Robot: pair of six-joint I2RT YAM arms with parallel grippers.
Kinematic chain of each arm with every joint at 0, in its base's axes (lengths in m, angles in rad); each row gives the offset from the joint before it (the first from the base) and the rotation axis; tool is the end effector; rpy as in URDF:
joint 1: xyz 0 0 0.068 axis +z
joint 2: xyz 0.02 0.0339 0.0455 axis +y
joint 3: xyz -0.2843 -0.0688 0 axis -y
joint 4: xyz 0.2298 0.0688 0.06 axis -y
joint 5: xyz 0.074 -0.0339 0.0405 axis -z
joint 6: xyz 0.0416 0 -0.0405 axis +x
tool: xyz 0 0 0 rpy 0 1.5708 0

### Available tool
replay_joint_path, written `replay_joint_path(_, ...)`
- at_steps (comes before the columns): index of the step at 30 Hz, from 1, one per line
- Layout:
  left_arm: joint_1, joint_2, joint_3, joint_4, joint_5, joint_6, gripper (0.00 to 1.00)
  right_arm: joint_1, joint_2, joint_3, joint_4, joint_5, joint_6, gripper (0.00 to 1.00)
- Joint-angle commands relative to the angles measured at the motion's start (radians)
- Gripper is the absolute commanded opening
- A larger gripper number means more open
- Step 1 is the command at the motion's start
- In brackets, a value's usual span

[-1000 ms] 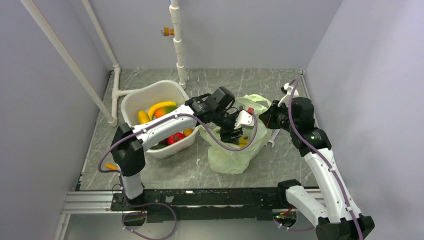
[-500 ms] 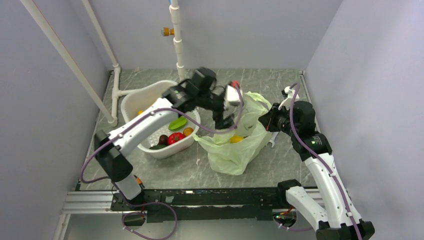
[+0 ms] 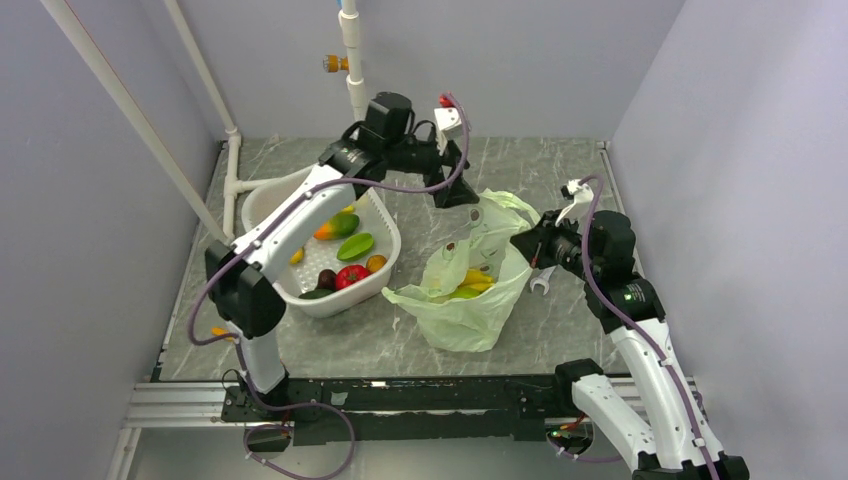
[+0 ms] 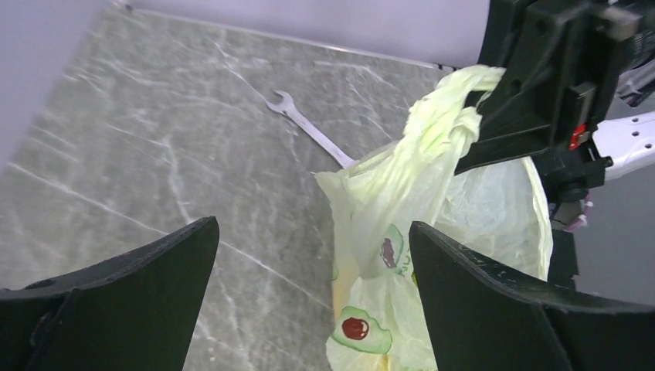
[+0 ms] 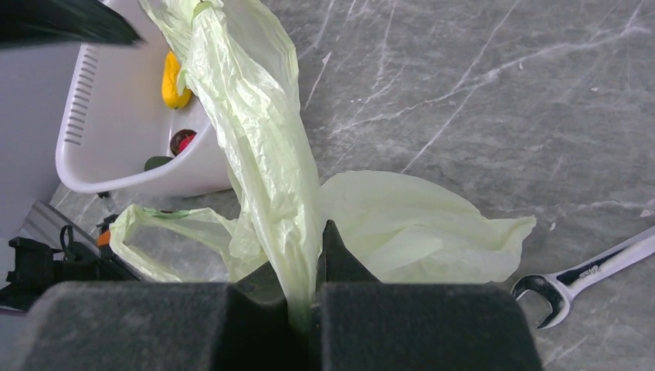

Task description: Place the fake fruits into the plastic bag and tie a complex knot

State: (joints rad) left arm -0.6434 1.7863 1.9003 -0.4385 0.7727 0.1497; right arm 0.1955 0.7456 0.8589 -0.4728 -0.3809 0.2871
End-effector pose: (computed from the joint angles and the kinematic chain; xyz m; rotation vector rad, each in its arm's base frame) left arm 0.3031 -0.2636 0.4439 1.2202 1.5059 -1.0605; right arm 0.1325 0.0420 0.3523 -0.1706 1.9574 0.6868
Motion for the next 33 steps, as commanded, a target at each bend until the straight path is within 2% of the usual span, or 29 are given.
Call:
replay_joint_path(1, -0.038, 0.051, 0.043, 0.036, 0.090, -0.051, 0.99, 0.002, -0.010, 0.001, 0.066, -0.043, -0.017, 0.00)
replay_joint_path(2, -0.051, 0.057, 0.046, 0.032, 0.097, -0.042, 0.97, 0.002, -0.009, 0.000, 0.067, -0.045, -0.017, 0.00)
replay_joint_path(4, -0.072, 0.066, 0.052, 0.040, 0.104, -0.040, 0.85, 0.003, -0.007, -0.001, 0.066, -0.048, -0.021, 0.00)
replay_joint_path(6, -0.076, 0.066, 0.046, 0.085, 0.119, -0.078, 0.63, 0.003, -0.005, 0.001, 0.062, -0.053, -0.026, 0.00)
replay_joint_path(9, -0.075, 0.059, 0.063, 0.116, 0.113, -0.090, 0.17, 0.002, -0.010, 0.007, 0.041, -0.067, -0.049, 0.00)
replay_joint_path(10, -0.076, 0.060, 0.082, 0.100, 0.119, -0.078, 0.08, 0.002, -0.013, 0.013, 0.030, -0.070, -0.063, 0.10)
replay_joint_path(11, -0.077, 0.062, 0.106, 0.069, 0.134, -0.056, 0.05, 0.002, -0.015, 0.021, 0.017, -0.075, -0.080, 0.24)
replay_joint_path(13, -0.079, 0.064, 0.155, 0.023, 0.177, -0.018, 0.03, 0.003, -0.013, 0.051, -0.008, -0.088, -0.118, 0.59)
replay_joint_path(15, -0.091, 0.070, 0.194, -0.040, 0.189, 0.037, 0.00, 0.002, 0.000, 0.093, -0.014, -0.111, -0.151, 0.84)
replay_joint_path(16, -0.103, 0.076, 0.217, -0.082, 0.190, 0.077, 0.00, 0.002, 0.012, 0.115, -0.013, -0.121, -0.164, 0.91)
replay_joint_path(19, -0.140, 0.084, 0.251, -0.185, 0.180, 0.192, 0.00, 0.004, 0.063, 0.170, 0.017, -0.163, -0.192, 0.98)
replay_joint_path(24, -0.178, 0.086, 0.250, -0.231, 0.157, 0.263, 0.00, 0.007, 0.123, 0.183, 0.122, -0.243, -0.187, 0.97)
replay_joint_path(27, -0.179, 0.097, 0.266, -0.240, 0.149, 0.271, 0.01, 0.033, 0.144, 0.172, 0.159, -0.272, -0.191, 0.87)
replay_joint_path(28, -0.180, 0.100, 0.279, -0.240, 0.145, 0.270, 0.01, 0.043, 0.151, 0.169, 0.164, -0.269, -0.193, 0.80)
replay_joint_path(31, -0.174, 0.077, 0.291, -0.212, 0.128, 0.241, 0.01, 0.058, 0.166, 0.149, 0.163, -0.266, -0.200, 0.50)
replay_joint_path(33, -0.165, 0.026, 0.260, -0.178, 0.107, 0.219, 0.08, 0.058, 0.169, 0.136, 0.157, -0.268, -0.198, 0.27)
